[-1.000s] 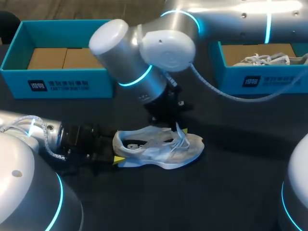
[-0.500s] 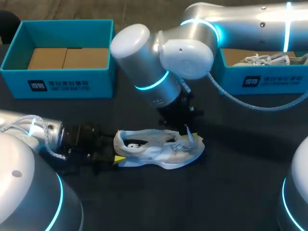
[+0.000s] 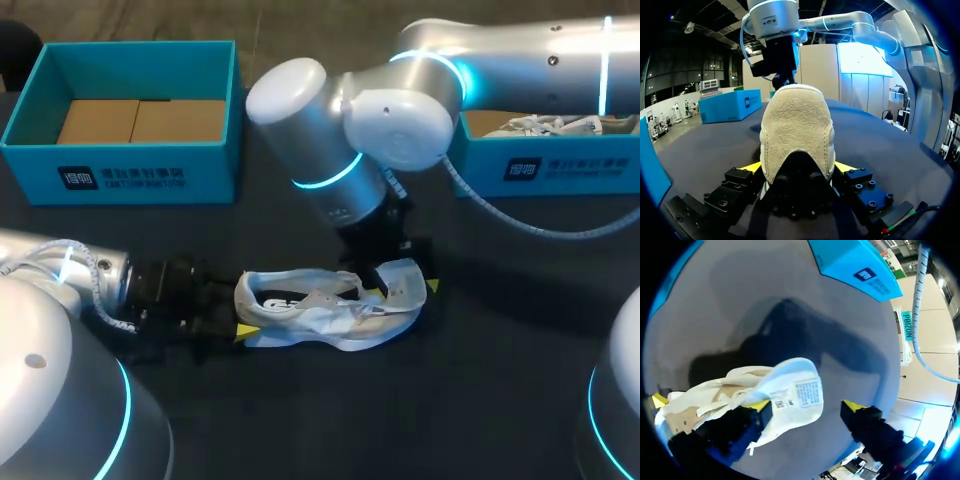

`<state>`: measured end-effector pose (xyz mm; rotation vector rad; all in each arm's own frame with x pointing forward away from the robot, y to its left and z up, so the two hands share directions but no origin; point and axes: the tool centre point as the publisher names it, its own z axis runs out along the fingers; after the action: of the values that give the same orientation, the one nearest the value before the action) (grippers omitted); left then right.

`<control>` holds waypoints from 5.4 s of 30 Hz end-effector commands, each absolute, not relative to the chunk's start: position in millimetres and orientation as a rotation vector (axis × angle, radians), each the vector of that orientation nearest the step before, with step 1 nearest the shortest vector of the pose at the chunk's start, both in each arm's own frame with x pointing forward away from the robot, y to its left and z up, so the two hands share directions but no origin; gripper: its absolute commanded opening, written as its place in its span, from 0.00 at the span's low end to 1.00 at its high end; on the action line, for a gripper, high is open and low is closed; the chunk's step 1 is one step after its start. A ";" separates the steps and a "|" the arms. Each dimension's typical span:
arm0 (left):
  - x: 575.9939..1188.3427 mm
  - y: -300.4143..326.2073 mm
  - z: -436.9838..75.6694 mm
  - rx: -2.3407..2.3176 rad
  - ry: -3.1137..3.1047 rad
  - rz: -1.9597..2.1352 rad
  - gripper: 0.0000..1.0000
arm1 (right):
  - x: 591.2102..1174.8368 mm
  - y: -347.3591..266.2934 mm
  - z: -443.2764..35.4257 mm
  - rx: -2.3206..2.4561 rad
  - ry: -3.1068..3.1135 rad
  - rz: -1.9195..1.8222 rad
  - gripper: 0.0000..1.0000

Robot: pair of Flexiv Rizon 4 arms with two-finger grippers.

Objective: Take the shoe out of the shoebox, open the shoe tongue, remove and reinsert the insole, then place the shoe into the shoebox

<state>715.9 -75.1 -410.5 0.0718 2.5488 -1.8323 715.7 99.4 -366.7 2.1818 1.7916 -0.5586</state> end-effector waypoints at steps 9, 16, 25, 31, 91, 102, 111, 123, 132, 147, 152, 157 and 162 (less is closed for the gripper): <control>715.8 -73.9 -410.9 0.074 2.550 -1.831 0.00 | 717.3 121.4 -337.0 2.251 1.717 -0.309 1.00; 715.8 -73.9 -410.9 0.074 2.550 -1.831 0.00 | 723.1 137.1 -310.6 2.114 1.831 -0.230 1.00; 715.8 -73.9 -410.9 0.074 2.550 -1.831 0.00 | 730.1 151.3 -278.0 1.982 1.944 -0.114 1.00; 715.8 -73.9 -410.9 0.074 2.550 -1.831 0.00 | 732.8 166.9 -265.0 1.878 2.063 -0.047 1.00; 715.8 -73.9 -410.9 0.074 2.550 -1.831 0.00 | 718.4 267.0 -298.5 0.344 2.811 0.129 0.00; 715.8 -73.9 -410.9 0.074 2.550 -1.831 0.00 | 721.0 261.1 -313.0 0.196 2.878 -0.043 0.00; 715.8 -73.9 -410.9 0.074 2.550 -1.831 0.00 | 720.9 260.5 -313.4 0.201 2.890 -0.058 0.00; 715.8 -73.9 -410.9 0.074 2.550 -1.831 0.00 | 724.9 258.8 -334.6 0.136 2.933 -0.065 0.00; 715.8 -73.9 -410.9 0.074 2.550 -1.831 0.00 | 726.4 260.2 -361.8 0.060 3.011 -0.090 0.00; 715.8 -73.9 -410.9 0.074 2.550 -1.831 0.00 | 721.0 239.6 -371.6 0.124 3.048 -0.163 0.00; 715.8 -73.9 -410.9 0.074 2.550 -1.831 0.00 | 724.8 235.6 -374.0 0.164 3.028 -0.190 0.00; 715.8 -73.9 -410.9 0.074 2.550 -1.831 0.00 | 727.8 238.3 -377.2 0.197 3.012 -0.176 0.16; 715.8 -73.9 -410.9 0.074 2.550 -1.831 0.00 | 728.8 242.4 -379.9 0.183 3.015 -0.163 0.32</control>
<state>715.8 -74.8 -410.6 0.0730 2.5485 -1.8325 728.4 240.9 -376.5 0.1835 3.0130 -0.1621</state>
